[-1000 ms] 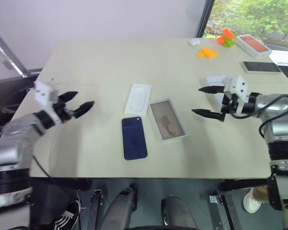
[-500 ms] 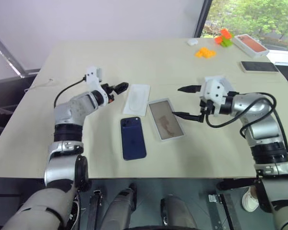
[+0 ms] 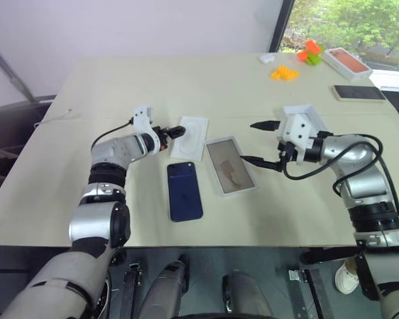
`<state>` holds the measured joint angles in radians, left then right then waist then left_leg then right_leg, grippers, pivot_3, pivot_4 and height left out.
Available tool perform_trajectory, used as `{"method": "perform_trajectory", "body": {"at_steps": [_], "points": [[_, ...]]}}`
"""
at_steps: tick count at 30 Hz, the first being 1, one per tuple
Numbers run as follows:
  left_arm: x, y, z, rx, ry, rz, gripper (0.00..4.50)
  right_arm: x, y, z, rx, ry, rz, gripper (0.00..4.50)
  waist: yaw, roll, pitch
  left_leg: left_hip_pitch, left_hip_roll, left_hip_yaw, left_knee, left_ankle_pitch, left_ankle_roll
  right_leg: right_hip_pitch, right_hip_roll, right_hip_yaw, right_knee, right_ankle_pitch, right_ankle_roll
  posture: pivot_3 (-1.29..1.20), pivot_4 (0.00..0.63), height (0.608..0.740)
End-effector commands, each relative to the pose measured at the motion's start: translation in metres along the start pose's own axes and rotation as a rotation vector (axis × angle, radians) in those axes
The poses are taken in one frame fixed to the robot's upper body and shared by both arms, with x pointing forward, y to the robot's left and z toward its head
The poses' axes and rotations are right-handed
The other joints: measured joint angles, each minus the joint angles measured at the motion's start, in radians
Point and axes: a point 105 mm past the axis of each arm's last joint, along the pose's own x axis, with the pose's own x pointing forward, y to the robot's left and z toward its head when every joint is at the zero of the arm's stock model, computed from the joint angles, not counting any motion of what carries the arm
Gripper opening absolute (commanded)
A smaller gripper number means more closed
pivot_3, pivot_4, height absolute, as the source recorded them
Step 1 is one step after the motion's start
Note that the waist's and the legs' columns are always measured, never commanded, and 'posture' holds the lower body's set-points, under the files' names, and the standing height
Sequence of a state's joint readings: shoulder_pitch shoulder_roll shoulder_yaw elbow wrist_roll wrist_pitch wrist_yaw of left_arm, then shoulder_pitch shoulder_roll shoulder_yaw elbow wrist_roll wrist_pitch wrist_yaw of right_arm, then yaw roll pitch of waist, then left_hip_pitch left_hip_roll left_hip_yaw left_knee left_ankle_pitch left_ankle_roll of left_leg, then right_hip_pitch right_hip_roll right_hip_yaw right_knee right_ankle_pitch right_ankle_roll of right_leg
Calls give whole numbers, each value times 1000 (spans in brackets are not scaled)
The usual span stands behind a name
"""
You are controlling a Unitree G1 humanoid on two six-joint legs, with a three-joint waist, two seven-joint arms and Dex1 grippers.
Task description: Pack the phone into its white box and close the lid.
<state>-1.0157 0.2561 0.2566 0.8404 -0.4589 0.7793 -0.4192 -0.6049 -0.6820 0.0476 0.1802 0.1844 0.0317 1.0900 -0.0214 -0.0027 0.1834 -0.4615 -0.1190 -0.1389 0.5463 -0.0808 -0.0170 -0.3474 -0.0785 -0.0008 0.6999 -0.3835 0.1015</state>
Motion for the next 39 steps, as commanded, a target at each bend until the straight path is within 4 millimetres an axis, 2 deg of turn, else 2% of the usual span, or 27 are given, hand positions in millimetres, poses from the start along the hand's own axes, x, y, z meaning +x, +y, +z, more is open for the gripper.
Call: {"method": "perform_trajectory", "body": {"at_steps": [1,15,17,23,27,33,36,39], "points": [[-2,-12,6,35,1,-50,4442,-2,-8,16,-68,-35,-23,4500,0,0,0,0,0,0,0,0,0,0,0,0,0,0,0,0,150,740],[-17,-7,-12,-124,23,-82,4442,-4,-9,15,-78,-25,-30,4500,-3,0,0,1,0,0,0,0,0,1,0,0,0,0,0,0,150,740],[-23,-10,-16,-146,37,-110,4442,-3,-8,15,-81,-25,-29,4500,-2,0,0,1,0,0,1,0,0,2,0,0,0,0,0,0,150,740],[-44,-1,-21,-142,36,-84,4442,-4,-9,16,-84,-23,-29,4500,-3,0,0,2,0,-1,2,0,0,3,0,0,0,0,0,0,150,740],[-51,-1,-26,-163,38,-88,4442,-3,-9,16,-86,-24,-29,4500,-1,0,0,3,0,-1,3,-2,4,4,0,0,0,0,0,0,150,740],[-47,3,-37,-217,26,-84,4442,-2,-10,17,-87,-28,-29,4500,3,1,-1,3,0,-2,8,-3,5,7,1,-1,0,0,0,0,150,740],[-43,2,-38,-227,20,-88,3618,-2,-10,18,-93,-28,-29,4500,4,1,-1,3,0,-3,9,-4,5,8,0,-1,0,0,0,0,150,740],[-40,2,-36,-237,3,-91,2120,-2,-10,18,-97,-29,-31,4500,5,1,-1,3,0,-3,10,-4,6,8,0,-1,0,1,0,0,150,740]]}}
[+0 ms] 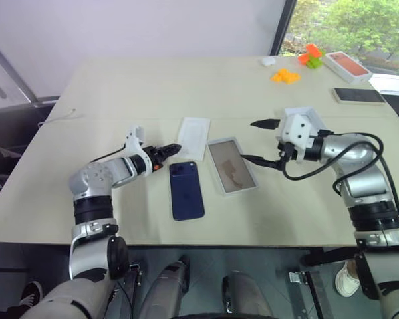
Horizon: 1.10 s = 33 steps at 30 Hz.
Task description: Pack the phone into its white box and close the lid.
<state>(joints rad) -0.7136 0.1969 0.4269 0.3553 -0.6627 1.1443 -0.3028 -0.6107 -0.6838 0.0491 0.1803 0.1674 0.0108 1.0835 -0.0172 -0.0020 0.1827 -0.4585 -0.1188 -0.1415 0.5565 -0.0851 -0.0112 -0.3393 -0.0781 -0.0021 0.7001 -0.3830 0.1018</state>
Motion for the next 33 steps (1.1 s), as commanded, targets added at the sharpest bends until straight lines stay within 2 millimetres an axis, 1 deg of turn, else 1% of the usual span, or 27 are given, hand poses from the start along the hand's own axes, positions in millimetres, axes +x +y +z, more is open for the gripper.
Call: {"method": "perform_trajectory", "body": {"at_steps": [1,3,21,23,30,33], "points": [[3,-4,6,-9,-37,-28,1522,-3,-9,16,-64,-34,-27,4500,1,0,0,0,0,0,0,0,0,0,0,0,0,0,0,0,150,740],[4,-4,7,-5,-41,-35,594,-3,-9,17,-64,-34,-29,4500,0,0,0,0,0,0,0,0,0,0,0,0,0,0,0,0,150,740],[12,-4,2,-53,-36,-54,594,-3,-8,21,-80,-37,-31,4500,0,0,0,-1,0,0,0,-1,1,-1,0,0,0,0,0,0,150,740],[12,-5,2,-66,-39,-63,33,-3,-8,21,-81,-38,-31,4500,0,0,0,-1,0,0,0,-1,1,-1,0,0,0,0,0,0,150,740],[12,-8,2,-104,-48,-96,13,-3,-9,22,-83,-40,-35,4500,1,0,0,-1,0,-1,0,-1,1,0,0,-1,0,0,0,0,150,740],[7,-11,10,-123,-80,-117,13,-3,-9,21,-80,-38,-38,4500,0,0,0,-1,0,-1,0,-1,1,-1,0,-1,0,0,0,0,150,740]]}}
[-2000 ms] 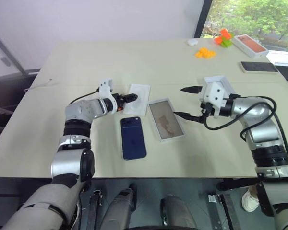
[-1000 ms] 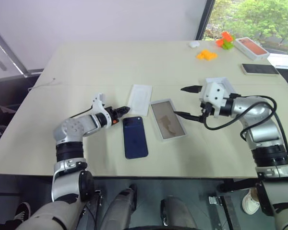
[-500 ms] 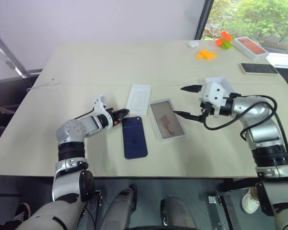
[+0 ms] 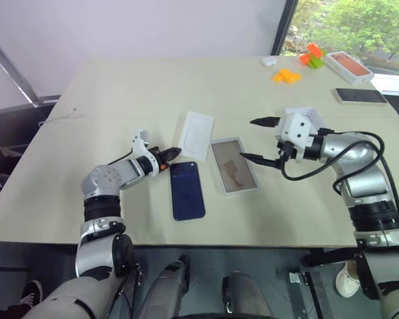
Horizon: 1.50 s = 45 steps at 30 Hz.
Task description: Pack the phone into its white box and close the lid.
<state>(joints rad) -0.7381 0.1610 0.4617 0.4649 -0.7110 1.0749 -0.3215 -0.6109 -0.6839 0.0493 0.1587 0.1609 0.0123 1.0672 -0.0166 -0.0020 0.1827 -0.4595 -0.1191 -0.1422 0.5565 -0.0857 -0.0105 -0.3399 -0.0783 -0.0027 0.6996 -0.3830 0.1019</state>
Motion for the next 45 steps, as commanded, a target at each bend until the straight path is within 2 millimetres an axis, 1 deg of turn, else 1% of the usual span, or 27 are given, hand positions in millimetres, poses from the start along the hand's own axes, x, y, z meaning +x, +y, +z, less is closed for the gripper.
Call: {"method": "perform_trajectory", "body": {"at_steps": [1,3,6,8,11,14,17,20,22,23,24,26,28,34,38,41,45], "points": [[-6,-12,14,-23,-57,-60,13,-3,-9,16,-58,-33,-26,4500,0,0,0,0,0,0,0,0,0,0,0,0,0,0,0,0,150,740],[-14,-19,21,-25,-83,-95,13,-3,-8,15,-56,-30,-26,4500,-2,0,0,0,0,0,0,0,0,0,0,0,0,0,0,0,150,740],[-25,-24,28,-34,-105,-102,13,-4,-9,14,-54,-26,-30,4500,-3,0,0,-1,0,0,0,0,0,-1,0,0,0,0,0,0,150,740],[-36,-31,31,-36,-119,-111,13,-5,-10,11,-53,-20,-36,4500,-4,0,0,-1,0,0,0,0,0,-1,0,0,0,0,0,0,150,740],[-47,-39,18,9,-55,-81,13,-7,-11,9,-48,-13,-40,4500,-3,0,0,-1,0,0,0,0,0,-1,0,0,0,0,0,0,150,740],[-49,-42,3,56,-29,-33,13,-11,-14,4,-42,4,-43,4500,3,0,0,-1,0,0,0,0,0,0,0,0,0,0,0,0,150,740],[-48,-54,-6,68,-54,-45,13,-18,-18,-4,-36,32,-53,4500,7,-1,1,-1,0,0,2,-1,1,1,0,0,-1,0,0,0,150,740],[-42,-59,-14,36,-70,-35,13,-21,-22,-9,-36,49,-62,4500,5,-1,1,-1,0,0,2,-1,1,1,0,0,-1,0,0,0,150,740],[-38,-68,-16,43,-95,-49,13,-21,-23,-11,-35,49,-67,4500,2,-2,1,-1,0,1,2,-1,1,1,0,0,-1,0,0,0,150,740],[-36,-77,-21,18,-88,-94,13,-21,-23,-11,-37,49,-64,4500,1,-2,1,-1,0,2,2,-1,1,2,0,0,-1,0,0,0,150,740],[-33,-81,-28,19,-70,-102,13,-20,-24,-11,-40,50,-63,4500,1,-2,1,-1,0,2,2,-1,1,1,0,0,-2,0,0,0,150,740],[-28,-80,-43,-9,-26,-81,13,-21,-25,-11,-46,53,-67,4500,2,-2,1,-1,0,3,2,-2,2,1,0,0,-3,0,0,0,150,740],[-25,-83,-50,-22,-13,-82,13,-22,-27,-12,-50,59,-71,4500,1,-2,1,-1,0,3,2,-2,3,2,0,0,-4,0,0,0,150,740],[-20,-96,-64,-6,28,-104,13,-24,-29,-14,-56,65,-79,4500,6,-3,2,-1,0,3,3,-2,3,2,-1,0,-4,0,0,0,150,740],[-17,-95,-74,-25,58,-93,13,-23,-27,-13,-59,62,-81,4500,6,-2,1,-1,0,3,3,-3,4,4,-1,0,-8,0,0,0,150,740],[-15,-95,-83,-22,121,-95,13,-23,-28,-12,-58,59,-86,4500,5,-2,1,-1,0,3,3,-3,5,4,-1,0,-10,0,1,0,150,740],[-14,-95,-87,-3,157,-96,13,-22,-28,-12,-61,60,-87,4500,5,-2,1,-2,0,3,3,-3,5,4,-1,0,-12,1,1,0,150,740]]}}
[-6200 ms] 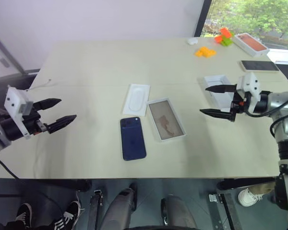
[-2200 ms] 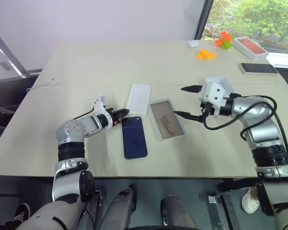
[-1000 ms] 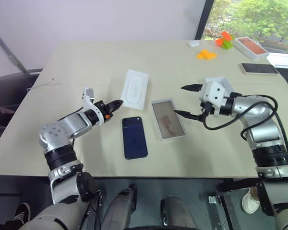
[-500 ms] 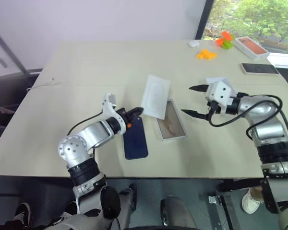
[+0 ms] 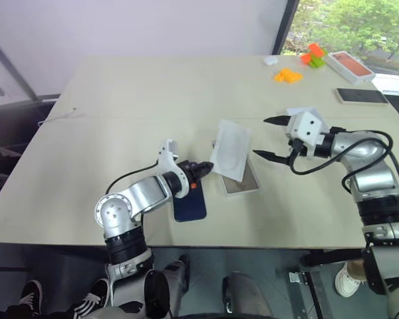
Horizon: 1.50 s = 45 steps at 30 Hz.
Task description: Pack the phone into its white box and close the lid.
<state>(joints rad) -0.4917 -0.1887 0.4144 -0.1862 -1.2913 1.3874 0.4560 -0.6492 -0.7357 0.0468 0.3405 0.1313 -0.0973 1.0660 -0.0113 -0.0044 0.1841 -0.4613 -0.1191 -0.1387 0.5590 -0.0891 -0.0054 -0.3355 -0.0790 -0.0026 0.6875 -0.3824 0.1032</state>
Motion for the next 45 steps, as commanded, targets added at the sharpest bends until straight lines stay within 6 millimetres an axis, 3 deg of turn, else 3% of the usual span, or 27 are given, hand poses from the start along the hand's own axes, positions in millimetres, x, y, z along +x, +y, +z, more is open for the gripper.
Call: {"method": "perform_trajectory", "body": {"at_steps": [1,24,27,34,41,45], "points": [[1,-7,-5,17,38,-40,13,-6,-10,13,-50,-26,-39,4500,0,0,0,0,0,0,0,0,0,0,0,0,0,0,0,0,150,740],[-8,-1,-7,-43,-1,17,13,-5,-8,11,-53,-22,-37,4500,1,1,0,0,0,0,0,-1,2,1,0,1,-1,0,0,0,150,740],[-8,-1,-6,-45,-3,21,957,-4,-8,12,-53,-24,-36,4500,1,1,0,0,0,0,0,-1,2,1,-1,1,-1,0,0,0,150,740],[-7,-3,-6,-47,6,14,4465,-3,-8,13,-56,-27,-35,4500,0,1,0,0,0,0,0,-1,2,1,-1,1,-2,0,0,0,150,740],[-13,-18,-18,42,118,-86,4465,-2,-9,13,-56,-31,-40,4500,0,1,-1,0,0,0,0,-1,2,1,-1,1,-2,0,0,0,150,740],[-20,-15,-18,88,141,-76,4465,-1,-9,13,-53,-33,-40,4500,-1,1,-1,0,0,0,0,-2,2,1,-1,1,-2,0,-1,0,150,740]]}}
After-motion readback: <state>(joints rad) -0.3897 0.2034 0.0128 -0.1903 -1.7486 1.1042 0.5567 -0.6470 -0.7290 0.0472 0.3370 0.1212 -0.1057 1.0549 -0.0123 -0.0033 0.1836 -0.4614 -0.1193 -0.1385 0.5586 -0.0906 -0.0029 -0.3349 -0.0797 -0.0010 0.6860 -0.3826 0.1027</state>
